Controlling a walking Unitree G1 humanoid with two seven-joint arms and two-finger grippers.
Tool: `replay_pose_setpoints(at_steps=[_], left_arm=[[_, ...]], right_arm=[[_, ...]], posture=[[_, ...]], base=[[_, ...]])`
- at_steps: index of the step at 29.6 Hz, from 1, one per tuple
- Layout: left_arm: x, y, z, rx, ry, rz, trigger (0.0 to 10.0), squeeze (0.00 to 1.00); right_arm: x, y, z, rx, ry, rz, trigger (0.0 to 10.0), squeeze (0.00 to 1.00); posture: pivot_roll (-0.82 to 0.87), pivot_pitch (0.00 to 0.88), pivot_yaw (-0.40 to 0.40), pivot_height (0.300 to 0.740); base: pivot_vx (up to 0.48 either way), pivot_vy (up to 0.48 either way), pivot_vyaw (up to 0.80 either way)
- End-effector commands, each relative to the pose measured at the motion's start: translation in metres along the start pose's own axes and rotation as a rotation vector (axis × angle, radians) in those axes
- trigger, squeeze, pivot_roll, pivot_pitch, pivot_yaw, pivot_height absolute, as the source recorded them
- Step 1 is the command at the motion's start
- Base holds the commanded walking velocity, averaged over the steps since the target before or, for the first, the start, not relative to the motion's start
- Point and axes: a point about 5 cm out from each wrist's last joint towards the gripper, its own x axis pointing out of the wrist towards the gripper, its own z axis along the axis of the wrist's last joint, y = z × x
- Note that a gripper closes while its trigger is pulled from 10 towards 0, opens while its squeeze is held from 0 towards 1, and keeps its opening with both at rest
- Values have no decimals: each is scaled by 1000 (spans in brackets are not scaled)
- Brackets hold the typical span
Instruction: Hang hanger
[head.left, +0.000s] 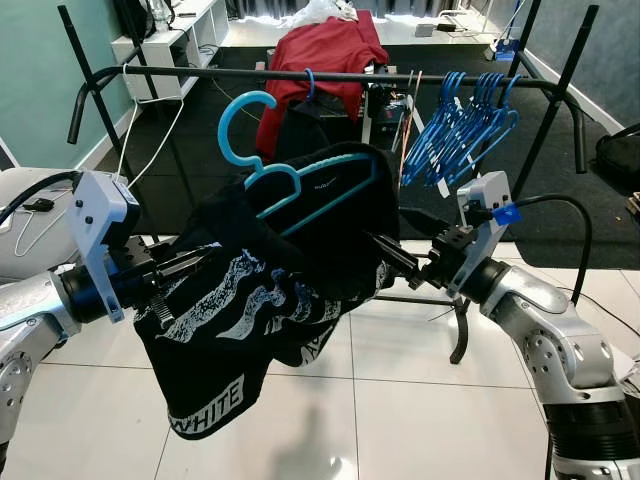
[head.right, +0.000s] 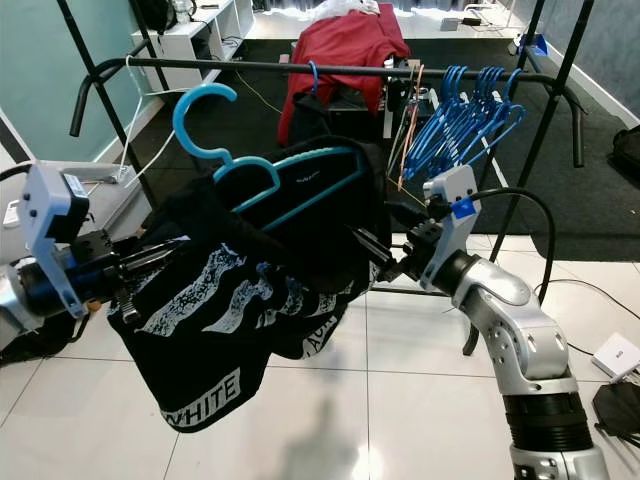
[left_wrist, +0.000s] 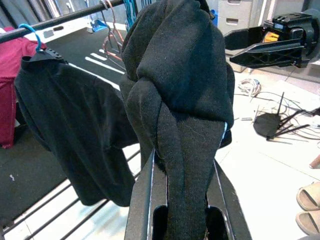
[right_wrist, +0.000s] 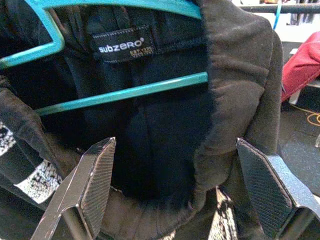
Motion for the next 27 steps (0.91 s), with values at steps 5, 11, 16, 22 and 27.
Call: replay_pose_setpoints(at_steps=[5,11,16,22,27], left_arm=[[3,-7,13,18,-31,-62,10000,0],[3,-10,15,17,-24,-77,10000,0],[2,-13,20,14,-36,-102,10000,0],[-12,-1,-5,48,126,-42,10000,0],[-32,4,-24,77,260,-59,10000,0]], right_arm=[[5,-16,-9,-87,84,-154,10000,0],[9,-24,-9,-127,73,-256,0,0],[7,-31,-4,-136,50,-300,0,0],[-6,-44,26,-57,-75,-301,0,0],[-21,-59,53,25,-184,-284,0,0]], posture=[[-112,57,18,740],[-106,57,18,740],[-105,55,15,740],[-104,50,17,740],[-108,46,15,740]], base=[[0,0,0],[0,0,0],[0,0,0],[0,0,0],[0,0,0]])
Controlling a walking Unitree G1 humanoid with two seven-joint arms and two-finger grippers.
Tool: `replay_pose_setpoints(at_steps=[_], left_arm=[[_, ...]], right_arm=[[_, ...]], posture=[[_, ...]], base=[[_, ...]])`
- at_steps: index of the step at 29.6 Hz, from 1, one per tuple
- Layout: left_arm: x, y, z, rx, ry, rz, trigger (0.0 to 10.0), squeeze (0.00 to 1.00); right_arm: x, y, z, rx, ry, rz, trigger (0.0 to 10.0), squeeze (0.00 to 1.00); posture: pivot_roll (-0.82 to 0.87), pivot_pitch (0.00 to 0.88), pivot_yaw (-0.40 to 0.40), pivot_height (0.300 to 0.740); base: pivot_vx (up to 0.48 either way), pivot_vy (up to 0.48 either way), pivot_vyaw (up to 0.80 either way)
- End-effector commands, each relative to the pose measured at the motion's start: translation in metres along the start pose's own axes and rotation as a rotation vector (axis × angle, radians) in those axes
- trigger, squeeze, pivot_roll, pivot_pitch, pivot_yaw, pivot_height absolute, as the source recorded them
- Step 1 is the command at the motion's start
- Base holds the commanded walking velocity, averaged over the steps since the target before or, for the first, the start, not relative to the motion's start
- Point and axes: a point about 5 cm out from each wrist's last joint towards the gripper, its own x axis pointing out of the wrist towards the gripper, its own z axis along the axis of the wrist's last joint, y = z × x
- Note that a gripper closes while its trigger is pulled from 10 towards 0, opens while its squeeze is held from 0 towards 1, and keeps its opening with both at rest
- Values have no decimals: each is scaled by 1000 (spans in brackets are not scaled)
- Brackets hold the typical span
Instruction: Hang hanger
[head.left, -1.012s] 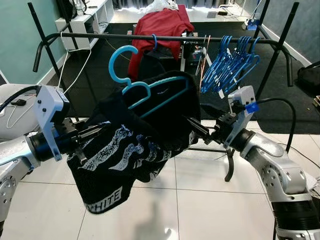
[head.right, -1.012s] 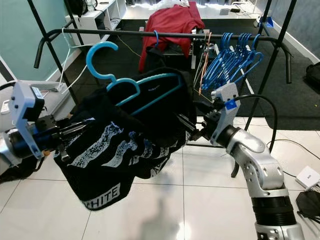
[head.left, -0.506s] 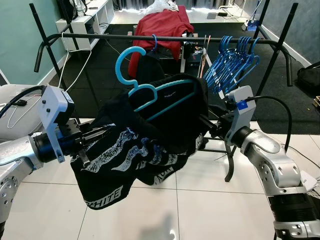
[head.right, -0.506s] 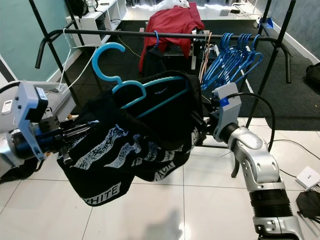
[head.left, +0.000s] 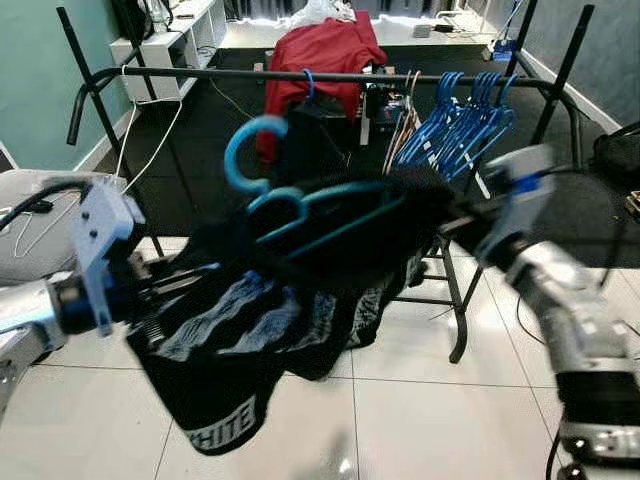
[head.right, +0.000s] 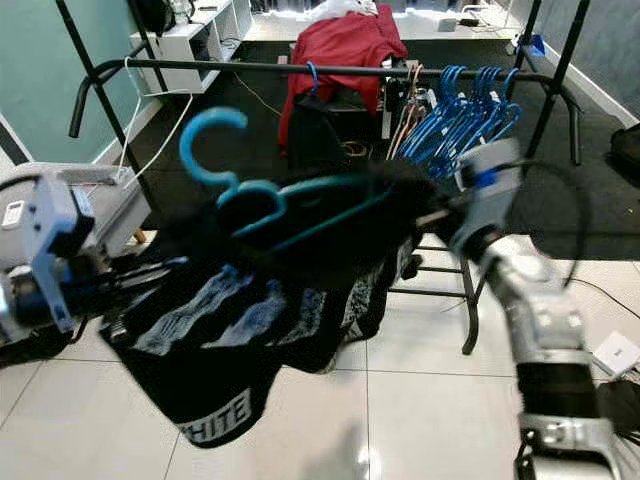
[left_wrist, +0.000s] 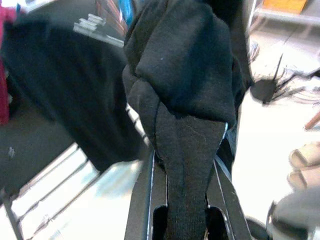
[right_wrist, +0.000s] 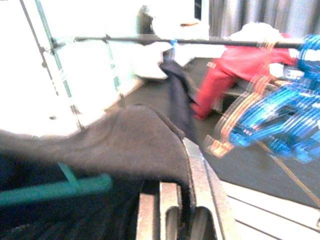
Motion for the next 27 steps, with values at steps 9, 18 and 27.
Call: replay_pose_setpoints(at_steps=[9,18,27], left_arm=[[-19,9,1,43,5,4,10000,0],[-18,4,28,-28,-246,-40,10000,0],[-22,-20,31,-97,-382,-242,10000,0]], right_arm=[[-9,-39,15,103,-66,-149,0,0],[0,-20,-25,87,117,-143,0,0],[5,-15,-42,192,186,-198,0,0]], posture=[[-101,39,12,740],[-92,41,11,740],[-97,50,15,740]], base=[[0,0,0],[0,0,0],[0,0,0]])
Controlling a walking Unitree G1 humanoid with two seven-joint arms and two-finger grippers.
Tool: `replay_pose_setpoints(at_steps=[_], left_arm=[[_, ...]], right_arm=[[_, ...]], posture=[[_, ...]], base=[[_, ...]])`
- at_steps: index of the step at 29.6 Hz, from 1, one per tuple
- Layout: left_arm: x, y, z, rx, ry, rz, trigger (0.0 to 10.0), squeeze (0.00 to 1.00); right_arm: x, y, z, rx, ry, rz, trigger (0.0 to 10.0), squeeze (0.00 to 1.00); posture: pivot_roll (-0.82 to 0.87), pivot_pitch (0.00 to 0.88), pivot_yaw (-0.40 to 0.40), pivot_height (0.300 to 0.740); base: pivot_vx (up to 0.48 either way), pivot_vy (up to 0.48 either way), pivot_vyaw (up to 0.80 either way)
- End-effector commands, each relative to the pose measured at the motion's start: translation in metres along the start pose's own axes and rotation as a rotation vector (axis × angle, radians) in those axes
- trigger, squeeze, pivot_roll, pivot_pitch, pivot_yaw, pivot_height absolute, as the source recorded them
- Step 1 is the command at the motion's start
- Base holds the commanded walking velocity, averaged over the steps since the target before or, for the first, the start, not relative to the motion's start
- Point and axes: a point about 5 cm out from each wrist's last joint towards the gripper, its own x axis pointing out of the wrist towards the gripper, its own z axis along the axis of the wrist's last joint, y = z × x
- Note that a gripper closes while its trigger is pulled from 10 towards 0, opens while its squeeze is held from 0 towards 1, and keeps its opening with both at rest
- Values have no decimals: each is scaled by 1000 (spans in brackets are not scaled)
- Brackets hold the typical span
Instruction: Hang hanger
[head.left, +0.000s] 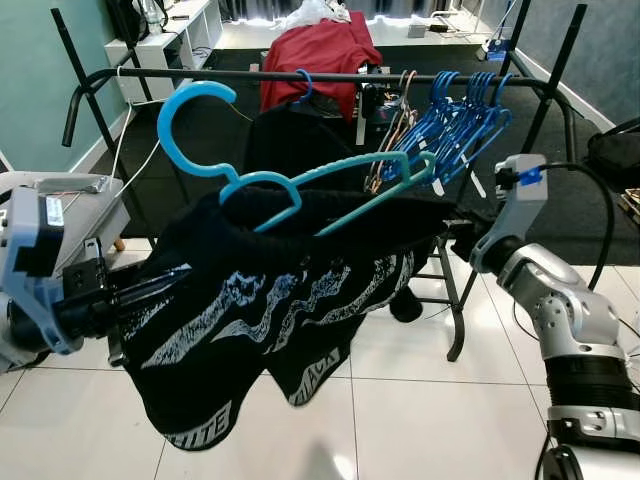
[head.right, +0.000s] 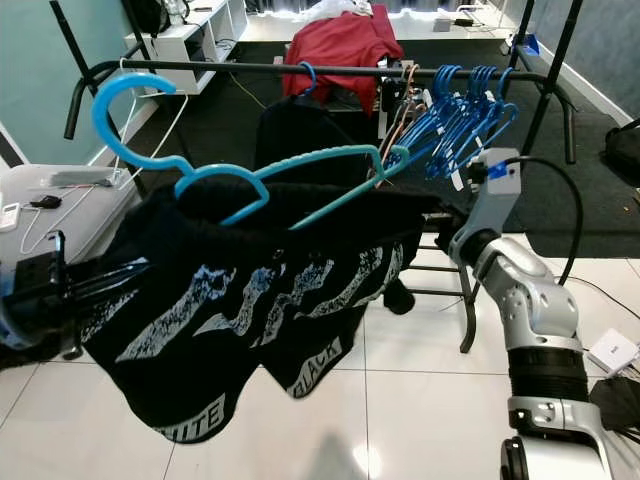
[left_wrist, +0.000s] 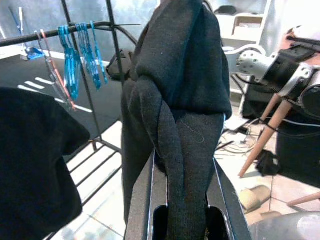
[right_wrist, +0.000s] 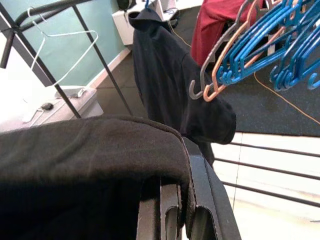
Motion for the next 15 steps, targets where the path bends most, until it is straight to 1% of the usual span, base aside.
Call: replay_pose_setpoints(at_steps=[1,2,3,4,5,6,8,9,12,13,14,15], left_arm=[[0,-4,5,17,-28,-38,10000,0],[3,-2,2,14,-31,-21,10000,0],[3,-2,2,14,-31,-21,10000,0],[6,2,-2,17,-30,7,10000,0],[6,2,-2,17,-30,7,10000,0],[9,5,-3,16,-34,29,10000,0],[9,5,-3,16,-34,29,10000,0],[13,10,-6,22,-32,73,10000,0],[13,10,-6,22,-32,73,10000,0],[16,15,-12,26,-16,127,10000,0],[19,19,-18,30,6,160,10000,0],[19,19,-18,30,6,160,10000,0]], right_arm=[[-2,-7,2,35,-4,-43,0,0],[-1,0,6,64,-22,31,2000,0],[-1,0,6,64,-22,31,2000,0],[-3,11,9,80,-40,120,10000,0],[-3,11,9,80,-40,120,10000,0],[-3,19,10,85,-48,182,10000,0],[-3,19,10,85,-48,182,10000,0],[-9,35,14,77,-71,323,10000,1000],[-9,35,14,77,-71,323,10000,1000],[-27,54,17,46,-61,545,10000,1000],[-43,67,16,21,-28,718,10000,1000],[-43,67,16,21,-28,718,10000,1000]], posture=[[-97,50,15,740],[-97,50,15,740],[-97,50,15,740],[-102,57,12,740],[-102,57,12,740],[-102,57,12,740],[-102,57,12,740],[-102,58,13,740],[-102,58,13,740],[-104,60,12,740],[-107,58,12,740],[-107,58,12,740]], base=[[0,0,0],[0,0,0],[0,0,0],[0,0,0],[0,0,0],[0,0,0],[0,0,0],[0,0,0],[0,0,0],[0,0,0],[0,0,0],[0,0,0]])
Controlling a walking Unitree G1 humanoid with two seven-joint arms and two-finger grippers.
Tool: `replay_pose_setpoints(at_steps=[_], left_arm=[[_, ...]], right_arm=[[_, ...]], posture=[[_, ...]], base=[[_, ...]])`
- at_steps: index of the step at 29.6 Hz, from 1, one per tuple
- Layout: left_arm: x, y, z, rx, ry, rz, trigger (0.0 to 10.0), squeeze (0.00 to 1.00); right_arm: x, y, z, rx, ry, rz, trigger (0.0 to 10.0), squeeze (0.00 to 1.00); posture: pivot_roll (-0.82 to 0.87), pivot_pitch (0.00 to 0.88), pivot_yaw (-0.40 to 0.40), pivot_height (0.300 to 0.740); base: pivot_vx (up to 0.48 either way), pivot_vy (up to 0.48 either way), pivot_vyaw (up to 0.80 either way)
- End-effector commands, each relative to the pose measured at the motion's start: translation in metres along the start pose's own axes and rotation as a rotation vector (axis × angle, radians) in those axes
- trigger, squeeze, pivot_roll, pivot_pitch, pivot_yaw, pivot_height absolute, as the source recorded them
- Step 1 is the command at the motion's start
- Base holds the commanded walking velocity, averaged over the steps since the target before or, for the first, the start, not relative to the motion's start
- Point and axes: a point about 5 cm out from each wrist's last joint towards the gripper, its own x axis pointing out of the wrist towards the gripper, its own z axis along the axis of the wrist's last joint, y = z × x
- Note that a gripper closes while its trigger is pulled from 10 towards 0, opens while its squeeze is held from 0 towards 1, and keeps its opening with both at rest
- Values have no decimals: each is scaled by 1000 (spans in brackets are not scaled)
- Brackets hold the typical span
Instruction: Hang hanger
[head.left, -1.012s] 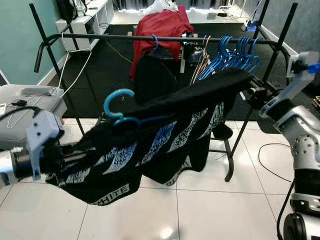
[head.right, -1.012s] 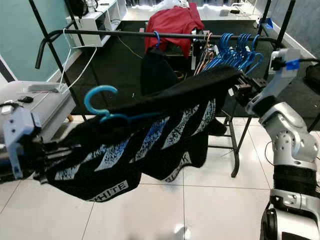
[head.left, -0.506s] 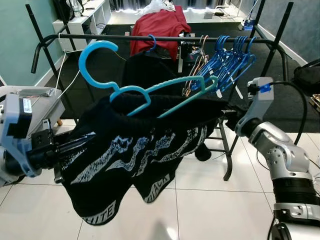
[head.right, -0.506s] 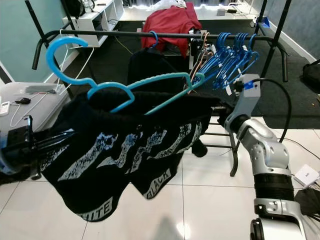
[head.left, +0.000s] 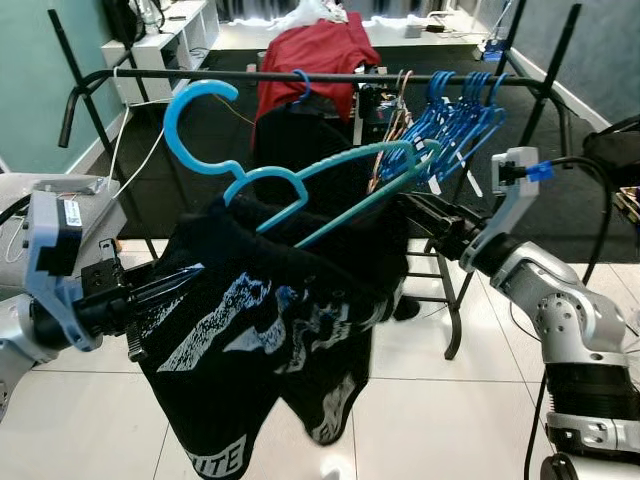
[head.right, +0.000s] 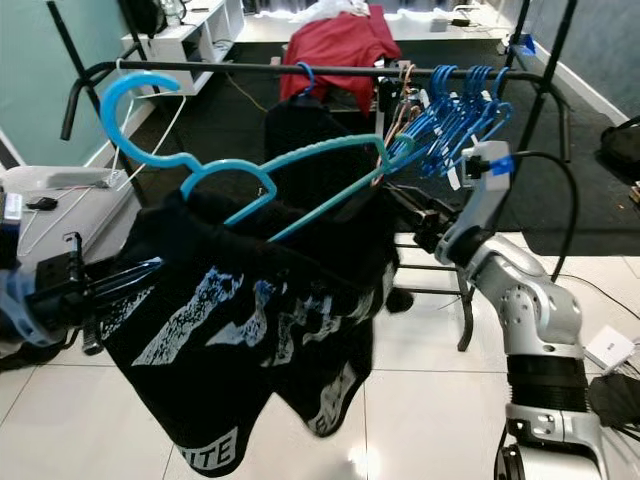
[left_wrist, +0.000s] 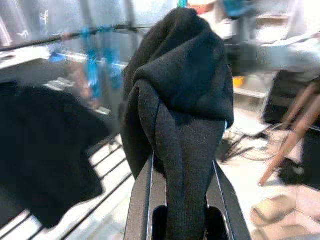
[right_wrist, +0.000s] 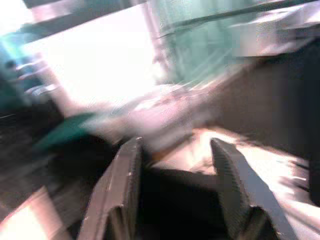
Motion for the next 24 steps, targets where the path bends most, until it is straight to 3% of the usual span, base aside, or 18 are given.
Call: replay_pose_setpoints(at_steps=[1,5,6,7,8,10,11,12,13,14,15,16,17,18,20,21,22,24], left_arm=[[1,3,-5,7,11,33,10000,0],[2,3,-6,2,19,29,10000,0],[0,4,-9,19,61,23,10000,0],[0,4,-9,19,61,23,10000,0],[-2,5,-10,33,100,13,10000,0],[-2,5,-10,33,100,13,10000,0],[-3,4,-13,51,149,-8,10000,0],[-4,2,-17,80,226,-49,10000,0],[-4,2,-17,80,226,-49,10000,0],[-4,-1,-21,113,304,-96,10000,0],[-3,-4,-23,150,375,-145,10000,0],[-1,-6,-23,191,428,-181,10000,0],[-1,-6,-23,191,428,-181,10000,0],[1,-6,-22,243,479,-213,10000,0],[1,-6,-22,243,479,-213,10000,0],[4,-6,-22,288,511,-235,10000,0],[11,-6,-15,332,502,-262,10000,0],[11,-6,-15,332,502,-262,10000,0]], right_arm=[[4,25,2,19,21,208,10000,1000],[0,32,0,41,49,267,10000,1000],[-9,52,0,21,117,379,10000,1000],[-9,52,0,21,117,379,10000,1000],[-13,68,6,12,126,473,10000,1000],[-13,68,6,12,126,473,10000,1000],[-12,75,22,-14,55,511,10000,1000],[-6,63,45,-89,-59,396,10000,1000],[-6,63,45,-89,-59,396,10000,1000],[-1,45,56,-198,-84,236,10000,722],[2,29,55,-357,-21,110,10000,0],[2,22,52,-469,58,66,10000,0],[2,22,52,-469,58,66,10000,0],[2,23,54,-499,77,67,10000,0],[2,23,54,-499,77,67,10000,0],[2,26,59,-491,73,83,10000,0],[-3,29,53,-506,159,131,10000,0],[-3,29,53,-506,159,131,10000,0]], posture=[[-109,58,13,740],[-109,58,13,740],[-110,61,14,740],[-110,61,14,740],[-113,63,19,740],[-113,63,19,740],[-112,63,20,740],[-110,59,21,740],[-110,59,21,740],[-106,58,21,740],[-106,59,18,740],[-105,58,16,740],[-105,58,16,740],[-101,59,12,740],[-101,59,12,740],[-103,60,13,740],[-103,57,11,740],[-103,57,11,740]], base=[[0,0,0],[0,0,0],[0,0,0],[0,0,0],[0,0,0],[0,0,0],[0,0,0],[0,0,0],[0,0,0],[0,0,0],[0,0,0],[0,0,0],[0,0,0],[0,0,0],[0,0,0],[0,0,0],[0,0,0],[0,0,0]])
